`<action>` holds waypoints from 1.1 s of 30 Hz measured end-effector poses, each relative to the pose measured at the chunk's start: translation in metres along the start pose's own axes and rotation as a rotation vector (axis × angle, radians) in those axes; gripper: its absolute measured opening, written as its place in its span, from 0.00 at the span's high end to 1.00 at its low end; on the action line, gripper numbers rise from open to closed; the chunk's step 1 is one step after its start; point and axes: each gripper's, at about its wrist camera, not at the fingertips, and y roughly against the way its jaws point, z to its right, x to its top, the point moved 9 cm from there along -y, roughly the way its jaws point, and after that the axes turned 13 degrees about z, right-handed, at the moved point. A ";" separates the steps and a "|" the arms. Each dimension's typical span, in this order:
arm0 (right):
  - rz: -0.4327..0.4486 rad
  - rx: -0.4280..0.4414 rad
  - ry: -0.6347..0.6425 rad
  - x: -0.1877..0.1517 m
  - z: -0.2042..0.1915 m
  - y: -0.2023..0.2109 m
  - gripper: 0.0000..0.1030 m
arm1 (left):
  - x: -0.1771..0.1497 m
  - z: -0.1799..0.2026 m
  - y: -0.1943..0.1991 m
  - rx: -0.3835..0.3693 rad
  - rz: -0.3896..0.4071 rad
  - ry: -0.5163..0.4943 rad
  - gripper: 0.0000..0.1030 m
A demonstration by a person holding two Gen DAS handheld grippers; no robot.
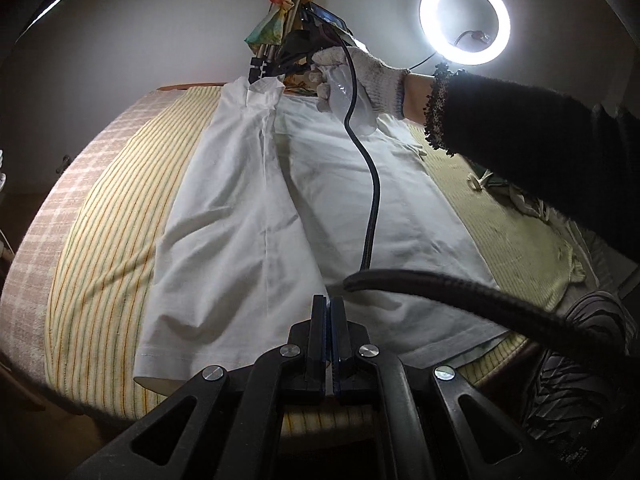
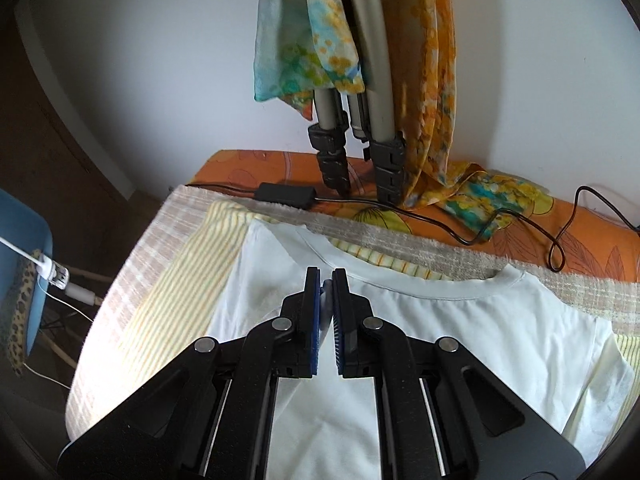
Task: Fold small clothes
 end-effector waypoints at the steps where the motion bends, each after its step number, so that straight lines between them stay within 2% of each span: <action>1: -0.002 -0.014 0.012 -0.003 0.003 -0.001 0.93 | 0.000 -0.001 0.000 -0.002 -0.005 0.006 1.00; 12: -0.067 -0.116 0.043 -0.039 0.030 -0.005 0.93 | -0.006 0.003 0.001 -0.030 -0.047 -0.016 1.00; 13: -0.076 -0.128 0.044 -0.041 0.032 -0.005 0.91 | -0.007 0.003 0.002 -0.032 -0.048 -0.016 1.00; 15: -0.064 -0.148 0.042 -0.040 0.036 0.000 0.77 | -0.006 0.003 0.006 -0.029 -0.048 -0.028 0.95; 16: -0.049 -0.148 0.037 -0.038 0.037 0.005 0.72 | -0.006 0.003 0.009 -0.025 -0.046 -0.036 0.89; 18: -0.016 -0.136 0.019 -0.032 0.039 0.017 0.58 | -0.006 0.001 0.015 -0.010 -0.037 -0.050 0.83; 19: -0.002 -0.131 0.010 -0.030 0.040 0.024 0.57 | -0.005 0.000 0.017 -0.002 -0.032 -0.053 0.81; 28: 0.098 -0.081 -0.027 -0.009 0.050 0.107 0.56 | 0.000 -0.008 0.043 0.093 0.036 -0.113 0.80; 33: 0.144 -0.066 -0.052 -0.007 0.072 0.161 0.56 | 0.009 -0.001 0.051 0.103 0.089 -0.108 0.79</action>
